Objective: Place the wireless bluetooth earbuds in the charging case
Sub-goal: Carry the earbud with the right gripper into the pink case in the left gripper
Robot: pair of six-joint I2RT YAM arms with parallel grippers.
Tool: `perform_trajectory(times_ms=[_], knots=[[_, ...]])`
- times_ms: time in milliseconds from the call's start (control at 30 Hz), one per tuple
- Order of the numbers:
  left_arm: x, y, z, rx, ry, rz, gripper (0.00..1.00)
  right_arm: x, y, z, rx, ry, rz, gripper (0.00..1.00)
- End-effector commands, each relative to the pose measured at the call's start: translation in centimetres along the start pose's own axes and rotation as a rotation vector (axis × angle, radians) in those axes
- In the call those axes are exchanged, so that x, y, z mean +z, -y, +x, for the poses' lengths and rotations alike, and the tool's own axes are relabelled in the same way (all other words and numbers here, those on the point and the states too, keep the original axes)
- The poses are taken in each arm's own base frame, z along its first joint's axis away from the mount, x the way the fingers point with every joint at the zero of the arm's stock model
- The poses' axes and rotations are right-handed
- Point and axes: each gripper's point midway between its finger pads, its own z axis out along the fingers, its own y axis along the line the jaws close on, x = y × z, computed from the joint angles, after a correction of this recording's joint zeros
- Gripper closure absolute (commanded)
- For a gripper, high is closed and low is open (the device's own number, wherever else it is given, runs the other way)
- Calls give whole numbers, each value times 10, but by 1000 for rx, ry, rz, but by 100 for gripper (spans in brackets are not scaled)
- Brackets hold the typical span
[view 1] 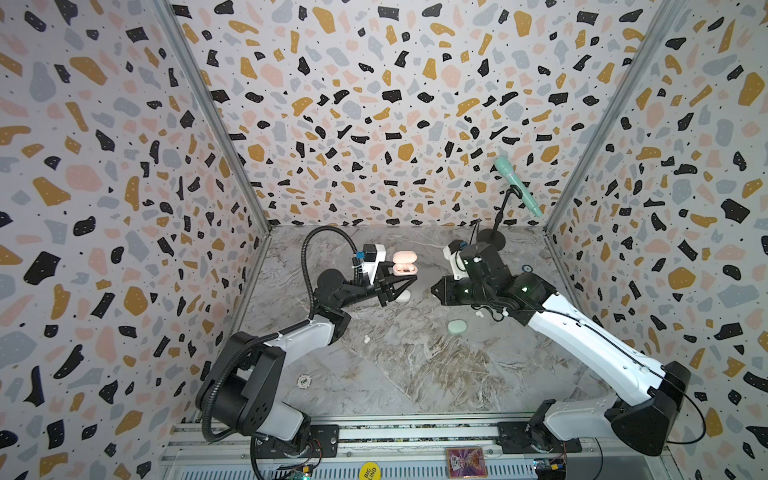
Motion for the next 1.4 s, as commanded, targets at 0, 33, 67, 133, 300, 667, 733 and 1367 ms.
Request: perform_trajectory(times_ms=[0,33,67,133,300,667,733,1367], knots=[[10,7,-17,104,41,28,74,-27,-27,-20,-16,57,-140,84],[11,8,-15,108,35,29,74,-31,-31,-25,-14,70,-168,84],[12,8,-14,109,32,29,74,-35,-34,-28,-13,84,-192,84],[14,9,-11,109,30,31,74,-41,-38,-34,-11,108,-222,84],[21,14,-4,103,24,53,74,-48,-57,-44,-1,143,-336,84],[32,30,-8,116,50,96,74,-43,-74,-45,52,172,-482,84],[33,32,-9,118,53,102,73,-41,-75,-44,52,170,-482,84],[38,50,-22,145,76,130,73,-24,-72,-33,80,145,-476,84]])
